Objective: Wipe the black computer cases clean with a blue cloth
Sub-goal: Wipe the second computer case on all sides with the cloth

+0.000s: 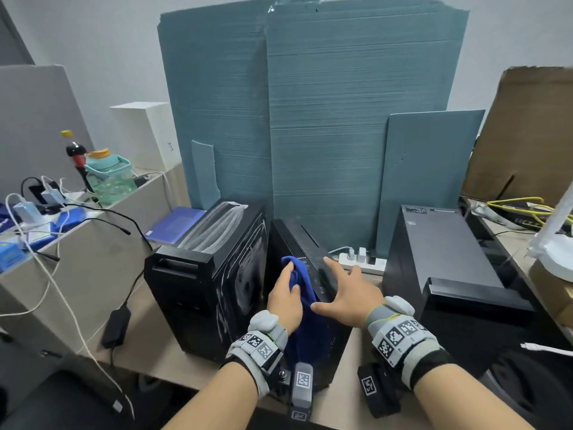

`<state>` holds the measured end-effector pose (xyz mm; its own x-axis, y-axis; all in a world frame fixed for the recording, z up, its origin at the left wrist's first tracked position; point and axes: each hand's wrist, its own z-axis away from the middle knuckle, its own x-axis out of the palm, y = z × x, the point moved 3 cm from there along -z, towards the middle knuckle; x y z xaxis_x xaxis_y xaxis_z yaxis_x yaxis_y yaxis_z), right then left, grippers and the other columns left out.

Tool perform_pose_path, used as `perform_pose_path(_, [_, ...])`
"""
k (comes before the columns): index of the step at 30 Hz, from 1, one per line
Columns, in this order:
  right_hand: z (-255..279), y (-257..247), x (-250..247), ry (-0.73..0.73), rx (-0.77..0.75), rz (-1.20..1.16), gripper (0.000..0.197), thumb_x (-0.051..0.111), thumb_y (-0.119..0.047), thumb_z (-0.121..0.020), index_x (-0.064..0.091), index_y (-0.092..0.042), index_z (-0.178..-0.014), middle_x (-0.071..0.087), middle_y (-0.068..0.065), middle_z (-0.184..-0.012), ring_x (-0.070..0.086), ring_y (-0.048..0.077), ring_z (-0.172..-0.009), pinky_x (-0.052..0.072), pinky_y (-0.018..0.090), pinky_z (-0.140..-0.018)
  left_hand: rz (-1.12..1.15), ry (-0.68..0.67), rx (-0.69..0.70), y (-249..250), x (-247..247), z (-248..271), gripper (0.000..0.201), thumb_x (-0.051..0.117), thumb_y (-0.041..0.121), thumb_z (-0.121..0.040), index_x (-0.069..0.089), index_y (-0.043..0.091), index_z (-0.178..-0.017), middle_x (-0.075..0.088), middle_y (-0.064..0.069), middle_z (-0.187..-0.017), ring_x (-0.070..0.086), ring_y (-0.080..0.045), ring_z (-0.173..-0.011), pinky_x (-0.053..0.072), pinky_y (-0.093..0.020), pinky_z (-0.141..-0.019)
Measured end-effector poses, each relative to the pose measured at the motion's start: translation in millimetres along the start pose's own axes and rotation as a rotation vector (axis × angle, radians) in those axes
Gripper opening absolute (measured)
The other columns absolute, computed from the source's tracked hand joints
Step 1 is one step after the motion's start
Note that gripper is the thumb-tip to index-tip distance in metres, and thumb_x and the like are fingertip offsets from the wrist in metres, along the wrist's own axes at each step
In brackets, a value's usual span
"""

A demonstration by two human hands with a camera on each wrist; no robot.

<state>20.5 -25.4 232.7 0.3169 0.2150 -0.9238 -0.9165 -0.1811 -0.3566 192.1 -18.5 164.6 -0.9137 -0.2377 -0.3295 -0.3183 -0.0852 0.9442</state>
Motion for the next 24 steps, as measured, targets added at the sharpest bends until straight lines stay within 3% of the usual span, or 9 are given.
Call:
perform_pose_path(3, [-7.8,0.5,-3.7,-0.001,-0.034,0.039,0.114,0.066,-0.079,-0.063,0.004,-0.053,-0.154,0.037,0.011,-0.145,0.062,0.031,-0.111,0.053,0.038,-0.087,-0.069,0.034,0.043,1.4,-10.3,-8.2,0.059,0.043,0.005,-0.101,0.039,0.035,-0.151,0.047,0.009,-0.149,0.046,-0.011,-0.136,0.035,-0.023,-0.110])
perform_pose_path(7, [-20.0,3.1,-7.1,-0.027,-0.037,0.059,0.121,0.071,-0.067,-0.059,-0.001,-0.051,-0.155,0.016,0.015,-0.163,0.053,0.033,-0.129,0.051,0.039,-0.094,-0.183,0.078,0.173,11.9,-26.7,-21.6,0.060,0.037,-0.010,-0.088,0.058,0.024,-0.134,0.053,0.008,-0.125,0.057,-0.018,-0.117,0.035,-0.008,-0.093])
perform_pose_path(11, [-29.1,9.8,-13.8,-0.060,-0.016,0.093,0.130,0.076,-0.057,-0.054,-0.001,-0.045,-0.158,0.019,0.011,-0.162,0.047,0.033,-0.135,0.050,0.042,-0.099,-0.559,0.025,0.240,28.8,-43.3,-39.4,0.058,0.046,0.001,-0.072,0.054,0.040,-0.114,0.047,0.013,-0.110,0.054,-0.018,-0.097,0.046,-0.030,-0.083])
perform_pose_path(14, [-33.3,16.4,-19.8,-0.080,0.006,0.184,0.133,0.081,-0.051,-0.056,-0.002,-0.039,-0.159,0.018,0.009,-0.163,0.038,0.035,-0.142,0.049,0.044,-0.101,-0.870,-0.008,0.261,48.8,-54.4,-50.4,0.052,0.061,0.020,-0.066,0.048,0.040,-0.112,0.044,0.009,-0.107,0.055,-0.022,-0.086,0.047,-0.033,-0.071])
perform_pose_path(17, [-34.7,19.5,-24.6,-0.096,0.012,0.310,0.133,0.083,-0.043,-0.060,-0.005,-0.034,-0.160,0.012,0.009,-0.166,0.018,0.039,-0.151,0.041,0.047,-0.111,-1.120,-0.070,0.258,61.0,-61.2,-70.3,0.075,0.083,0.040,-0.058,0.040,0.038,-0.120,0.042,0.003,-0.115,0.057,-0.024,-0.090,0.051,-0.037,-0.077])
perform_pose_path(19, [-35.6,21.3,-26.1,-0.095,-0.004,0.398,0.132,0.082,-0.039,-0.061,-0.005,-0.032,-0.160,0.015,0.009,-0.164,0.022,0.038,-0.150,0.040,0.047,-0.113,-1.230,-0.134,0.244,65.6,-66.4,-82.3,0.099,0.092,0.050,-0.047,0.035,0.037,-0.126,0.039,0.001,-0.119,0.058,-0.026,-0.096,0.053,-0.039,-0.080])
perform_pose_path(22, [-42.6,23.9,-25.2,-0.092,-0.025,0.503,0.130,0.081,-0.034,-0.064,-0.006,-0.030,-0.159,0.017,0.010,-0.162,0.024,0.037,-0.149,0.035,0.048,-0.116,-1.272,-0.343,0.229,64.6,-70.2,-90.5,0.132,0.092,0.063,-0.033,0.021,0.048,-0.143,0.029,0.002,-0.134,0.061,-0.032,-0.101,0.059,-0.044,-0.080])
perform_pose_path(24, [-48.8,25.1,-25.8,-0.090,-0.027,0.543,0.128,0.081,-0.028,-0.065,-0.004,-0.029,-0.160,0.018,0.009,-0.161,0.022,0.037,-0.150,0.033,0.049,-0.117,-1.290,-0.433,0.209,64.6,-70.3,-88.3,0.142,0.089,0.067,-0.035,0.004,0.055,-0.149,0.023,0.004,-0.146,0.064,-0.034,-0.103,0.060,-0.046,-0.077])
